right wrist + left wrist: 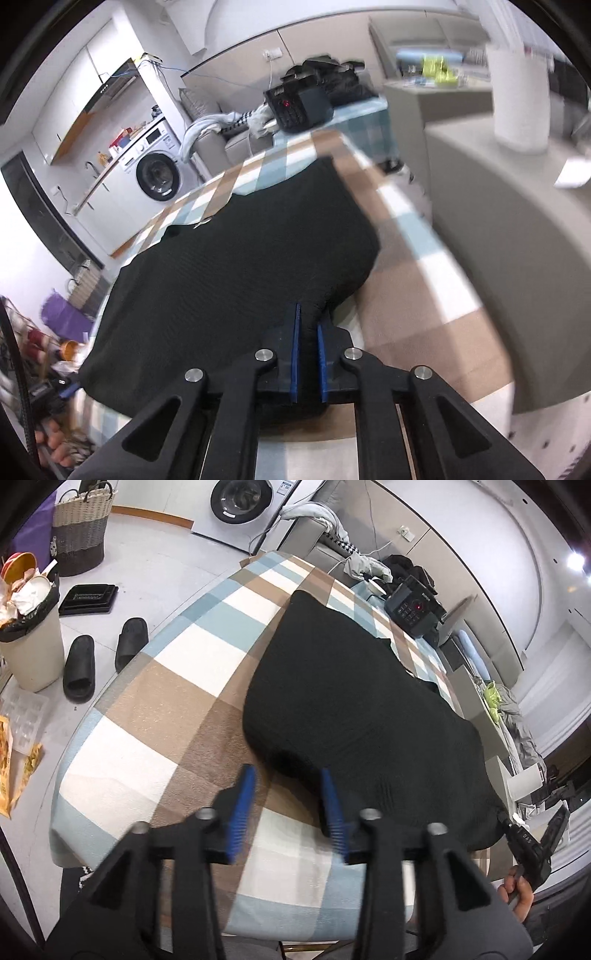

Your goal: Fold small clothes

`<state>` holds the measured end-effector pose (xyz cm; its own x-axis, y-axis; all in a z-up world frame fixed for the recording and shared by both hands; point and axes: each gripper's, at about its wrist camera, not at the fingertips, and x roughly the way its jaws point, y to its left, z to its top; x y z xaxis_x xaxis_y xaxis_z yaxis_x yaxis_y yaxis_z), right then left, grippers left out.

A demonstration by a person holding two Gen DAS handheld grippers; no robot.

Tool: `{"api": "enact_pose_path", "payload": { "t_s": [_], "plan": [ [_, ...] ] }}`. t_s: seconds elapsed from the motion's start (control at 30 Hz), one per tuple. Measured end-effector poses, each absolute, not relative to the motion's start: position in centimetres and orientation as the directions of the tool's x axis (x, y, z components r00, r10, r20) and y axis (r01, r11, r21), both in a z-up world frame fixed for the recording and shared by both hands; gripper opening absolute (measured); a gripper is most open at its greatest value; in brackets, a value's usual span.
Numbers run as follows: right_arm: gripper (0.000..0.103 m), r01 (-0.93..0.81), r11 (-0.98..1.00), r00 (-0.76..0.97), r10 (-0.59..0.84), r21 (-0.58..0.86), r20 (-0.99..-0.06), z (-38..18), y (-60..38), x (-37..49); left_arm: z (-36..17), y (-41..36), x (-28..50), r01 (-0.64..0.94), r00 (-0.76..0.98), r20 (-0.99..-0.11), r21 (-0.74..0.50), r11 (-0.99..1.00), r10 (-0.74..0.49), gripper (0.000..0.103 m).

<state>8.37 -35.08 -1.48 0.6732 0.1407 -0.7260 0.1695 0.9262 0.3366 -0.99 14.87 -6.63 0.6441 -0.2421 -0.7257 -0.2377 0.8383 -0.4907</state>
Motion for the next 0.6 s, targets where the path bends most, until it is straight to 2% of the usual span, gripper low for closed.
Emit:
{"api": "enact_pose_path", "payload": {
  "t_s": [0.07,0.13,0.2,0.23,0.27,0.47,0.6],
  "plan": [
    [0.007,0.218,0.933,0.587,0.109,0.286,-0.802,-3.2,-35.5,9.2,-6.4,14.6,-1.0,-0.224,0.651,-0.716,-0.498,0.838,-0.252,0.048],
    [0.012,0.241,0.918,0.579,0.125,0.316,-0.806,-3.6,-36.1,9.1,-6.4,14.5,-1.0,-0.226,0.653,-0.714,-0.503,0.834,-0.253,0.050],
    [0.023,0.248,0.912,0.616,0.111,0.326,-0.780,-2.6,-36.1,8.7,-6.5,14.6,-0.9,-0.234,0.646,-0.720,-0.506,0.830,-0.256,0.050],
    [0.036,0.244,0.917,0.640,0.092,0.315,-0.763,-1.9,-35.8,8.5,-6.6,14.6,-0.9,-0.236,0.643,-0.717,-0.520,0.821,-0.270,0.053],
    [0.043,0.227,0.922,0.666,0.087,0.314,-0.740,-1.2,-35.4,8.3,-6.7,14.7,-0.8,-0.233,0.642,-0.714,-0.529,0.816,-0.280,0.056],
    [0.046,0.138,0.927,0.693,0.162,0.349,-0.703,-0.1,-32.7,8.7,-7.9,13.5,1.3,-0.212,0.618,-0.723,-0.533,0.819,-0.310,0.057],
    [0.046,0.082,0.940,0.677,0.193,0.332,-0.711,0.1,-30.2,8.9,-8.6,11.9,2.8,-0.209,0.608,-0.747,-0.476,0.854,-0.268,0.057]
  ]
}}
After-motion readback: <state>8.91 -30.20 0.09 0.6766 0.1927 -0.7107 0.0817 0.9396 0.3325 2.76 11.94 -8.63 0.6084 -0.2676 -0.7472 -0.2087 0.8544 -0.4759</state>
